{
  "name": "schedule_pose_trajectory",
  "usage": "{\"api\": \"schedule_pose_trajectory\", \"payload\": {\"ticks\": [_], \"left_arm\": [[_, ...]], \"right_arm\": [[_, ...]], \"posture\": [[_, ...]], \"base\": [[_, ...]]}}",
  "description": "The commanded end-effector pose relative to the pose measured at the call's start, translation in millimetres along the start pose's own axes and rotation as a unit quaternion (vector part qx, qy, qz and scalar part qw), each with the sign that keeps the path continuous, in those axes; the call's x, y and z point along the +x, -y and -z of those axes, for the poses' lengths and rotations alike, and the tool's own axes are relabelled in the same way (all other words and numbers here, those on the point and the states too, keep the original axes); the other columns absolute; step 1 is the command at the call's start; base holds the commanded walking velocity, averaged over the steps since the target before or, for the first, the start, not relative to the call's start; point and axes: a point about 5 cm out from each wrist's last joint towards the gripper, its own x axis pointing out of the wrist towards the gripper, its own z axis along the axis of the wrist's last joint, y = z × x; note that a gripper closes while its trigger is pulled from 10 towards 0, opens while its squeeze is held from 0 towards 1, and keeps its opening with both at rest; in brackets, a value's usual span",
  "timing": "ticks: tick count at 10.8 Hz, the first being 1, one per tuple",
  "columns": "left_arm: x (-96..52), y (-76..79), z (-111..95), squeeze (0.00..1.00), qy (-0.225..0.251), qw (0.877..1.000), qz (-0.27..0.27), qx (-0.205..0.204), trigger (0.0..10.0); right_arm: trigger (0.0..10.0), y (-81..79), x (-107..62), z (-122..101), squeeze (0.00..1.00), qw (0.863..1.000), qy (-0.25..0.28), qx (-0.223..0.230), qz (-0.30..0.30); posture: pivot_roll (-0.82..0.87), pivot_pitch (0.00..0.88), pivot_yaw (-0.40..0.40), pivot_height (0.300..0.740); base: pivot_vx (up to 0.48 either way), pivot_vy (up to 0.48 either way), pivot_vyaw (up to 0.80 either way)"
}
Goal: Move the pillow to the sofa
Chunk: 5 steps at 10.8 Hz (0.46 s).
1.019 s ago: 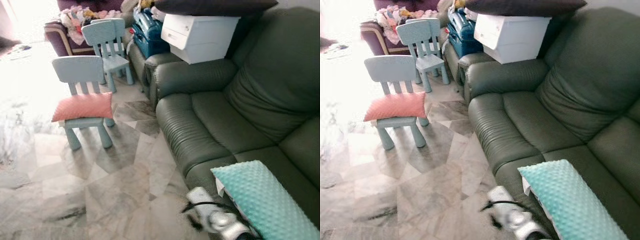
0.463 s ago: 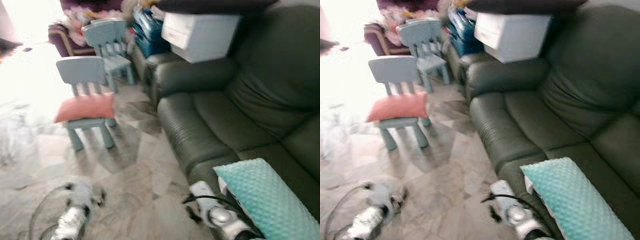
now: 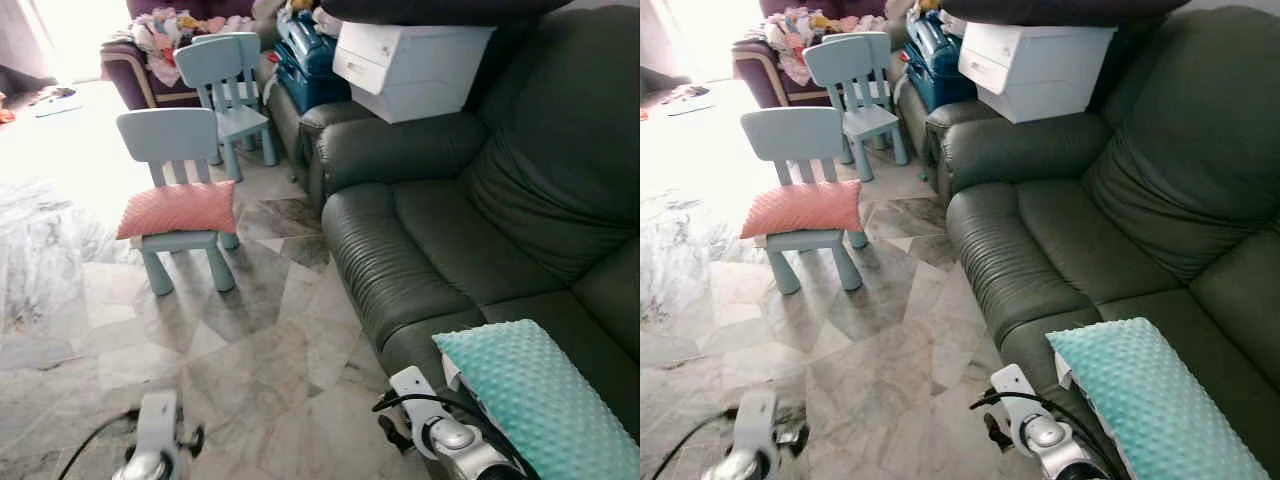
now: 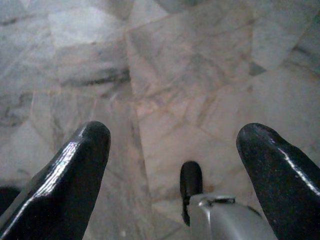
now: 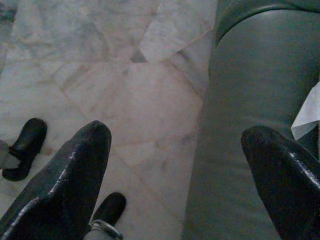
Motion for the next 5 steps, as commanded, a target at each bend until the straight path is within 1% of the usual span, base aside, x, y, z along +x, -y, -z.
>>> {"api": "schedule_pose_trajectory", "payload": {"ticks": [1,2,3,5], "left_arm": [[-1.1,-8.5,2,0.00,-0.006,1.000,-0.020,-0.017,10.0],[-3.5,-15.4,11,0.00,-0.014,0.998,-0.044,-0.046,10.0],[-5.6,-19.8,18,0.00,-0.022,0.995,-0.058,-0.073,10.0],[-8.4,-23.4,28,0.00,-0.037,0.995,-0.064,-0.074,10.0]], "right_arm": [[10.0,-1.9,0.5,-2,0.00,1.000,0.003,-0.003,0.000],[10.0,-3.7,1.1,-4,0.00,1.000,0.005,-0.010,-0.004],[10.0,-3.6,1.5,-6,0.00,1.000,0.007,-0.009,-0.005],[10.0,-3.6,1.1,-4,0.00,1.000,0.004,-0.017,-0.007]], "posture": [[-0.09,0.015,0.036,0.740],[-0.09,0.010,0.037,0.740],[-0.09,0.007,0.038,0.740],[-0.09,0.002,0.038,0.740]], "base": [[0.000,0.000,0.00],[0.000,0.000,0.00],[0.000,0.240,0.00],[0.000,0.480,0.00]]}}
